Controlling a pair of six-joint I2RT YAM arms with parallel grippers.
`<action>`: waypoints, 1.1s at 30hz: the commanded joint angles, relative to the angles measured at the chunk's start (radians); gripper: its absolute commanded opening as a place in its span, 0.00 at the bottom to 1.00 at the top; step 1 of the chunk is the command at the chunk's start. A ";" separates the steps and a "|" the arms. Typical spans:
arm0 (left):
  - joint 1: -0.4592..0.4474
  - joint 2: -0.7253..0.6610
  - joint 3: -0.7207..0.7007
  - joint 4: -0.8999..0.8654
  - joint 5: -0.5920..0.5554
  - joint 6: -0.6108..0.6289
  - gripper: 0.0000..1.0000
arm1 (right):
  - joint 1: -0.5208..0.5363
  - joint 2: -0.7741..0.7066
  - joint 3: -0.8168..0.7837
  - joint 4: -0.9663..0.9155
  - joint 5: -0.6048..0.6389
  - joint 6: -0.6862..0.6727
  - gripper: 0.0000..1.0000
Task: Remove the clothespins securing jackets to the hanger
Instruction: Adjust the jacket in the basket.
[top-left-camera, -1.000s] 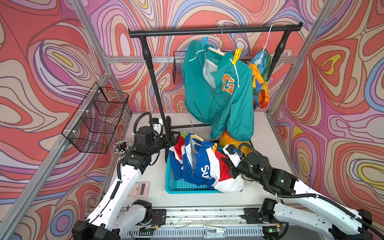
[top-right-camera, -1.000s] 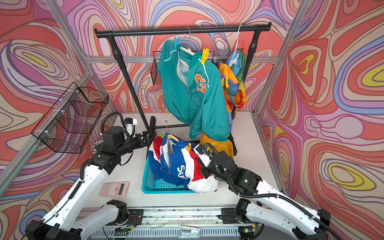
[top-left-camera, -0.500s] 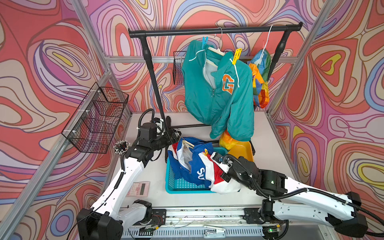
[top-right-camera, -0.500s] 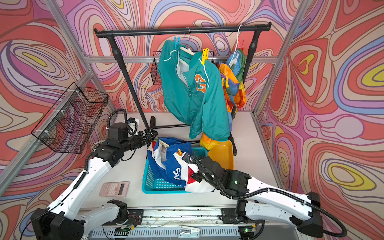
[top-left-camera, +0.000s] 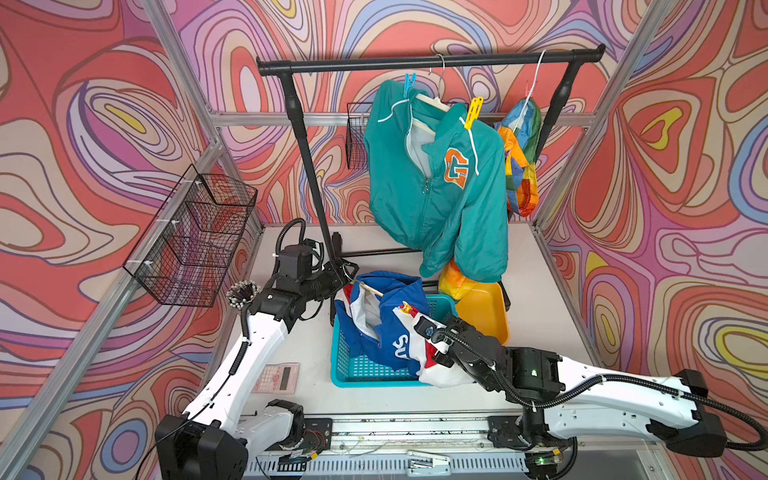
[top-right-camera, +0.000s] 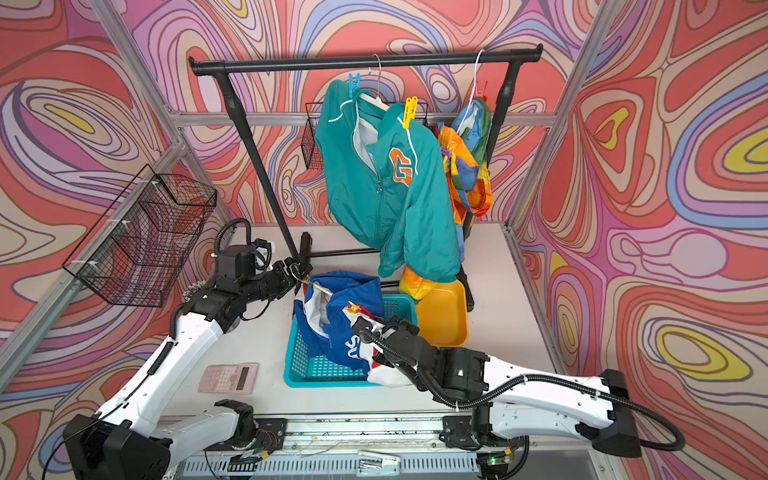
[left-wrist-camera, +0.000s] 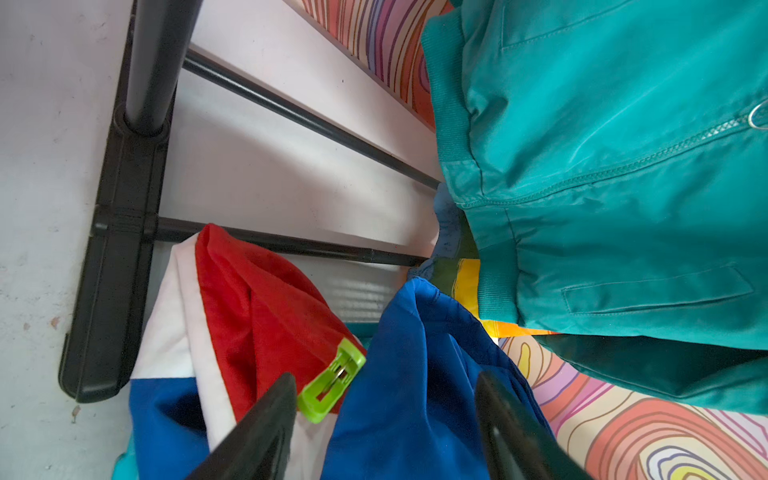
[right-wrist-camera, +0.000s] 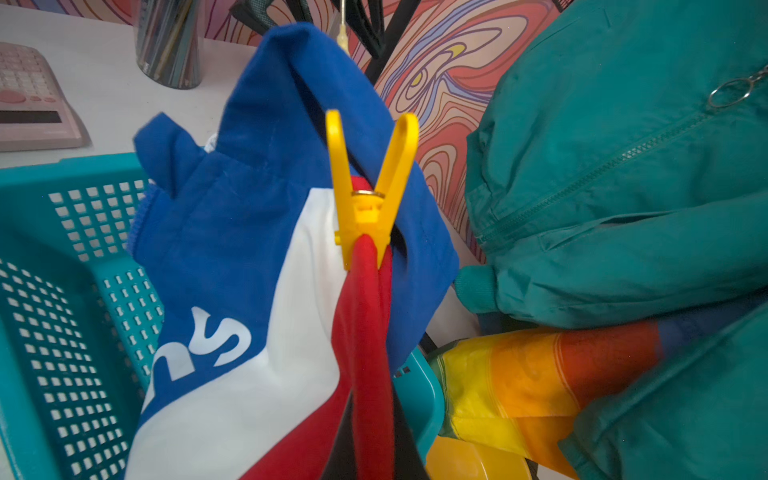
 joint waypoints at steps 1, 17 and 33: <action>0.008 0.007 -0.017 -0.030 0.021 -0.044 0.66 | 0.014 0.005 -0.019 0.107 0.128 -0.047 0.00; 0.030 0.013 -0.035 0.000 0.025 -0.097 0.67 | 0.050 0.008 -0.053 0.161 0.133 -0.083 0.00; 0.034 0.089 -0.017 0.083 0.051 -0.130 0.60 | 0.064 0.034 -0.051 0.166 0.134 -0.098 0.00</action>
